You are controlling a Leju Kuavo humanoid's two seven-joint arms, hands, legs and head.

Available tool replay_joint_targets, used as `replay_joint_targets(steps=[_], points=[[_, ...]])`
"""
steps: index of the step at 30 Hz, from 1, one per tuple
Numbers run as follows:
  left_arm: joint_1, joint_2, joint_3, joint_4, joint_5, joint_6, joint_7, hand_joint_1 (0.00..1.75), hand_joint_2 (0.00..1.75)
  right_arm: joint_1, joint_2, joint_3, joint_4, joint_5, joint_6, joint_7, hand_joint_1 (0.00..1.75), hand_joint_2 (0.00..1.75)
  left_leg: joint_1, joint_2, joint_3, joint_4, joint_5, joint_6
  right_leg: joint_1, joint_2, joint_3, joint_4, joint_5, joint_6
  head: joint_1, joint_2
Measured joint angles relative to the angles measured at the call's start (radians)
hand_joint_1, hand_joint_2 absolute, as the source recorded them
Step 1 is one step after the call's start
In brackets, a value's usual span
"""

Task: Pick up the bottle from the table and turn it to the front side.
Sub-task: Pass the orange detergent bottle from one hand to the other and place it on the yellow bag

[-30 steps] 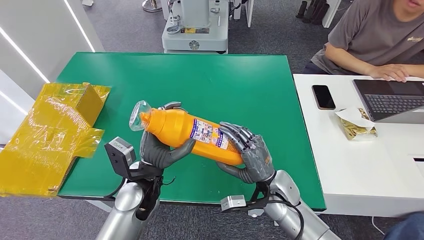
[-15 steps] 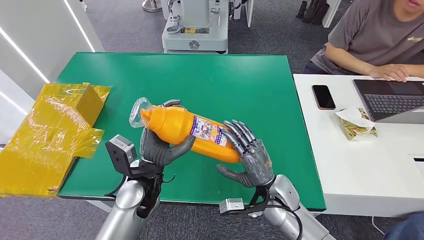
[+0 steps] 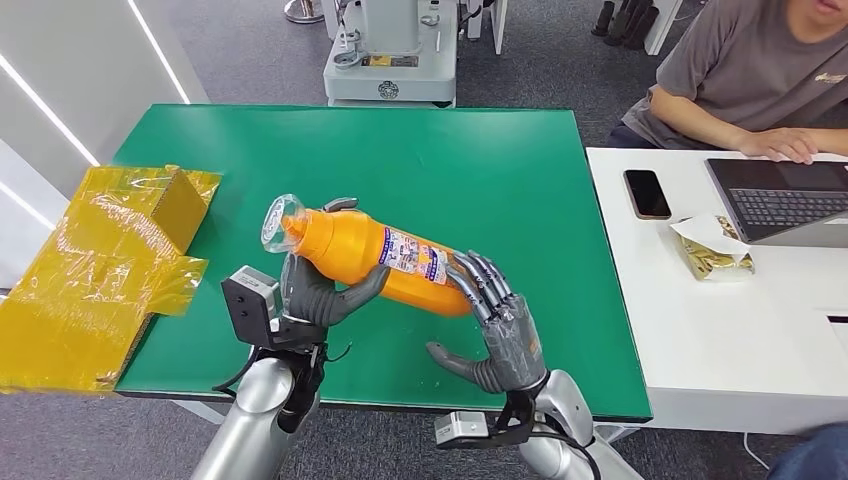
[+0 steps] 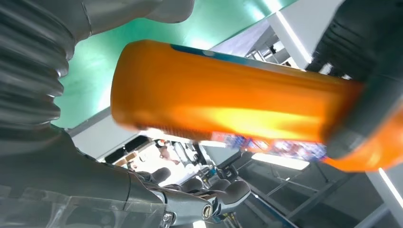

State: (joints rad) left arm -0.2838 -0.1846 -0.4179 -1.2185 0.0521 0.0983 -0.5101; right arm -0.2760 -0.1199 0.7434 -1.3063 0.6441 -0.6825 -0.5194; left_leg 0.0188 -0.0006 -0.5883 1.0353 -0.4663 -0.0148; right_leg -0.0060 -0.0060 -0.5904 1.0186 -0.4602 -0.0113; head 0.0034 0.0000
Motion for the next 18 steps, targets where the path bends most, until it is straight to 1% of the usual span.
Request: replay_joint_targets(steps=[3, 5, 7, 12, 15, 18], points=[[0.0, 0.0, 0.001, 0.006, -0.028, 0.034, 0.0, 1.75, 1.75, 0.035, 0.02, -0.028, -0.034, 0.019, -0.001, 0.018, 0.0, 1.75, 0.0, 0.0, 0.0, 0.0, 0.0, 0.0, 0.0, 0.0, 0.0, 0.0, 0.0, 0.0, 0.0, 0.0], [0.001, 0.0, 0.002, 0.008, -0.046, 0.053, 0.001, 1.75, 1.75, 0.07, 0.045, -0.069, -0.063, 0.022, -0.001, 0.007, 0.0, 1.75, 0.0, 0.0, 0.0, 0.0, 0.0, 0.0, 0.0, 0.0, 0.0, 0.0, 0.0, 0.0, 0.0, 0.0], [0.001, -0.001, 0.004, 0.009, -0.064, 0.069, 0.004, 1.75, 1.75, 0.109, 0.077, -0.117, -0.094, 0.031, -0.001, -0.026, 0.0, 1.75, 0.0, 0.0, 0.0, -0.001, 0.0, 0.0, 0.0, 0.0, 0.0, 0.0, 0.0, 0.0, 0.0, 0.0], [0.001, -0.004, 0.022, 0.015, -0.097, 0.098, 0.005, 1.75, 1.75, 0.217, 0.173, -0.231, -0.195, 0.028, -0.001, -0.154, 0.0, 1.75, 0.0, 0.0, -0.001, -0.001, 0.0, 0.0, 0.0, 0.0, -0.001, 0.0, 0.0, 0.0, 0.0, 0.0], [0.0, -0.004, 0.04, 0.018, -0.116, 0.12, 0.005, 1.75, 1.75, 0.265, 0.214, -0.263, -0.266, -0.012, -0.001, -0.173, 0.0, 1.75, 0.0, 0.0, -0.001, -0.001, 0.0, 0.0, 0.0, 0.0, -0.001, 0.0, 0.0, 0.0, 0.0, 0.0], [-0.006, -0.002, 0.058, 0.025, -0.146, 0.146, 0.007, 1.75, 1.75, 0.292, 0.24, -0.28, -0.312, -0.067, -0.001, -0.174, 0.0, 1.75, 0.0, 0.0, -0.001, -0.001, 0.0, 0.0, 0.0, 0.0, -0.001, 0.0, 0.0, 0.0, 0.0, 0.0]])
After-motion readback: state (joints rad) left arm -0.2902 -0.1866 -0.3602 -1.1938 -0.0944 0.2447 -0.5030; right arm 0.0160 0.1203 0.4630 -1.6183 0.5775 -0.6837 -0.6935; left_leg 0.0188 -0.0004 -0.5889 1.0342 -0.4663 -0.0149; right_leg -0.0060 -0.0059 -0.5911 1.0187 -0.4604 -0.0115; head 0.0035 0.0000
